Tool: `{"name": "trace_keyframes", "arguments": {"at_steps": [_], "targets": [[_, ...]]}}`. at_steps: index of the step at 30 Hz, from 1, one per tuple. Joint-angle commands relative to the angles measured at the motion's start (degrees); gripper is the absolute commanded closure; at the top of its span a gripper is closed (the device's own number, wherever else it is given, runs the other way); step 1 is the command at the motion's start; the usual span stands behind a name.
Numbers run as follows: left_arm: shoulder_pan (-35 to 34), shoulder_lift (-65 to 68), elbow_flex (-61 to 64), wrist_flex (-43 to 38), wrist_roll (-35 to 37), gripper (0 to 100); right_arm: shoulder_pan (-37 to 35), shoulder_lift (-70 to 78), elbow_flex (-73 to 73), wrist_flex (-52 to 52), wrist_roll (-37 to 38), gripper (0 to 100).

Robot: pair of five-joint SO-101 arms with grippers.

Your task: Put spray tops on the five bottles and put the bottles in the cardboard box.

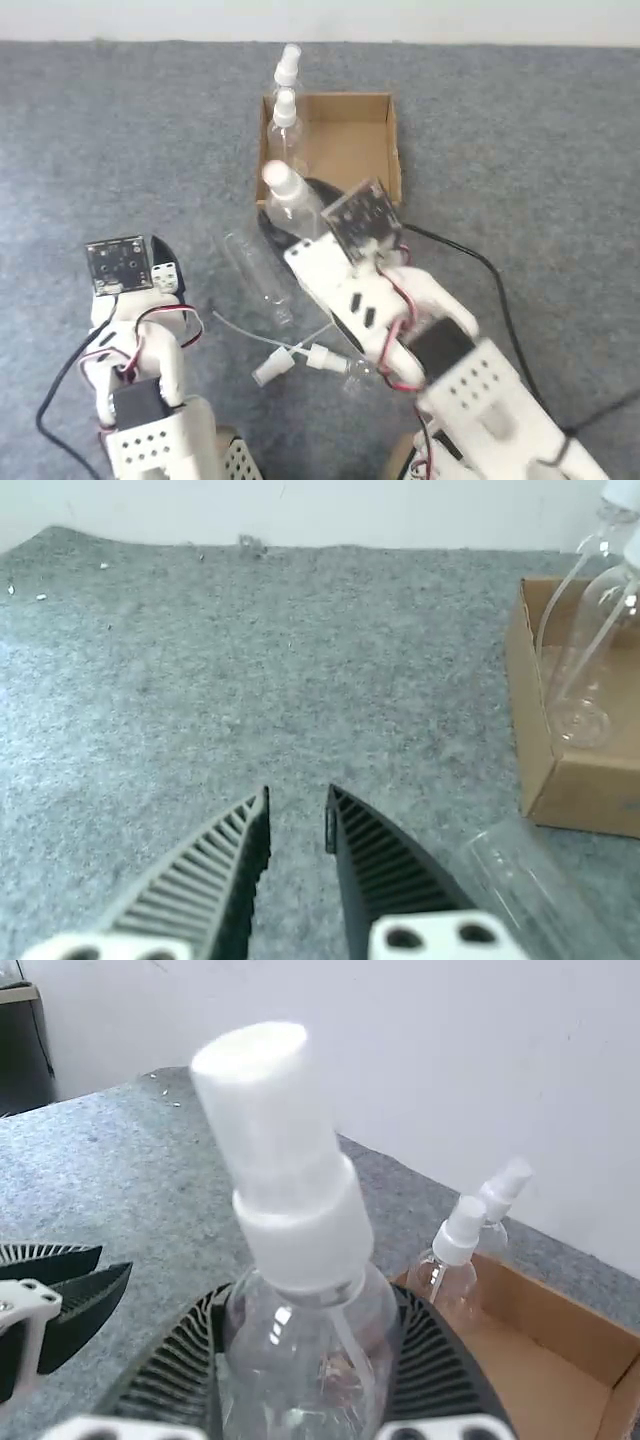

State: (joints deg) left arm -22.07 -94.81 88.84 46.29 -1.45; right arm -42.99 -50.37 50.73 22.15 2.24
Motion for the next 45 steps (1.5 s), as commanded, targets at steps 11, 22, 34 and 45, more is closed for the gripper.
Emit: {"name": "trace_keyframes", "arguments": {"at_steps": [11,22,34,45], "targets": [[-0.2,-0.7,-0.4,-1.9,0.0,91,5.6,25.1,-4.7,-33.7,-0.2,98.0],[0.1,-0.7,-0.3,-1.9,-0.2,91,8.4,41.5,-16.2,-38.5,-0.4,98.1],[0.1,-0.7,-0.3,-1.9,-0.2,91,9.2,55.1,-24.0,-38.5,-0.4,98.1],[0.2,-0.7,-0.3,-1.9,-0.2,91,10.1,65.1,-28.2,-38.6,-0.6,98.1]]}}
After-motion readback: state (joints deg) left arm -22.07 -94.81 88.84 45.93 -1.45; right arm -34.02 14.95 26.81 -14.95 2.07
